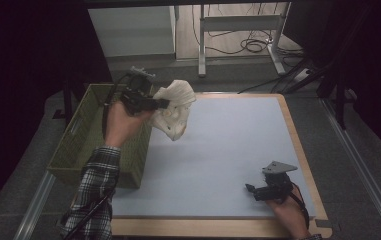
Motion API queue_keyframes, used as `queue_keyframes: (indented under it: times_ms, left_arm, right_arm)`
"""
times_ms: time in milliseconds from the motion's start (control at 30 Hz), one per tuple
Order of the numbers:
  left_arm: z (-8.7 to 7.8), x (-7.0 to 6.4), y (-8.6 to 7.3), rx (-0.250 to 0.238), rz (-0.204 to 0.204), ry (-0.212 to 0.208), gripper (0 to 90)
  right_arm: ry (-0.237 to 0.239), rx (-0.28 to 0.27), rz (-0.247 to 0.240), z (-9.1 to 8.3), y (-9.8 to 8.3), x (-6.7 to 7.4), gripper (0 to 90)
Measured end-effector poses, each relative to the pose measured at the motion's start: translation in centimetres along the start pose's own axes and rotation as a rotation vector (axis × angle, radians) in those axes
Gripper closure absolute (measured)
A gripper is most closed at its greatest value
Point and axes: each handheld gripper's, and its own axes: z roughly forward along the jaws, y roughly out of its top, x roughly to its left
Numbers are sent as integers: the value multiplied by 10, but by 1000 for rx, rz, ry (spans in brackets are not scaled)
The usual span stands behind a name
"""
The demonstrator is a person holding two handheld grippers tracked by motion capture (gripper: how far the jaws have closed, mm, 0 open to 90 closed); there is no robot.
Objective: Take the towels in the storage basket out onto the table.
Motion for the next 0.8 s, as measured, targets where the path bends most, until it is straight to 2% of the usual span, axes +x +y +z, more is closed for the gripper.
queue_keyframes:
  times_ms: [33,67,100,167,233,367,400,467,600,667,700,733,767,800]
  left_arm:
    - [10,-4,0,5,5,-12,796]
    - [10,-4,0,5,5,-12,796]
    - [20,-7,0,11,10,-28,796]
    - [25,-9,0,17,15,-33,795]
    - [40,-15,-1,24,17,-53,794]
    - [58,-22,-2,37,23,-74,791]
    - [58,-22,-2,37,23,-74,791]
    - [73,-28,-5,51,38,-88,790]
    - [95,-38,-8,73,58,-94,789]
    - [99,-40,-9,79,64,-93,787]
    - [110,-45,-11,96,75,-94,786]
    - [110,-45,-11,96,75,-94,784]
    - [121,-49,-13,106,80,-102,783]
    - [121,-49,-13,106,80,-102,782]
  right_arm:
    - [-1,-1,0,0,0,0,98]
    - [-1,-1,0,0,0,0,98]
    - [-1,-1,0,0,0,0,98]
    - [-1,-1,0,0,0,0,98]
    - [-1,-2,-1,0,0,0,98]
    - [0,-1,1,0,0,0,98]
    - [0,-1,1,0,0,0,98]
    - [0,-1,0,0,0,0,98]
    - [-1,-1,0,0,0,0,98]
    - [-1,-1,-1,0,0,0,98]
    - [-1,-1,-2,0,0,0,98]
    - [-1,-1,-2,0,0,0,98]
    - [-1,-1,-1,0,0,0,98]
    - [-1,-1,-1,0,0,0,98]
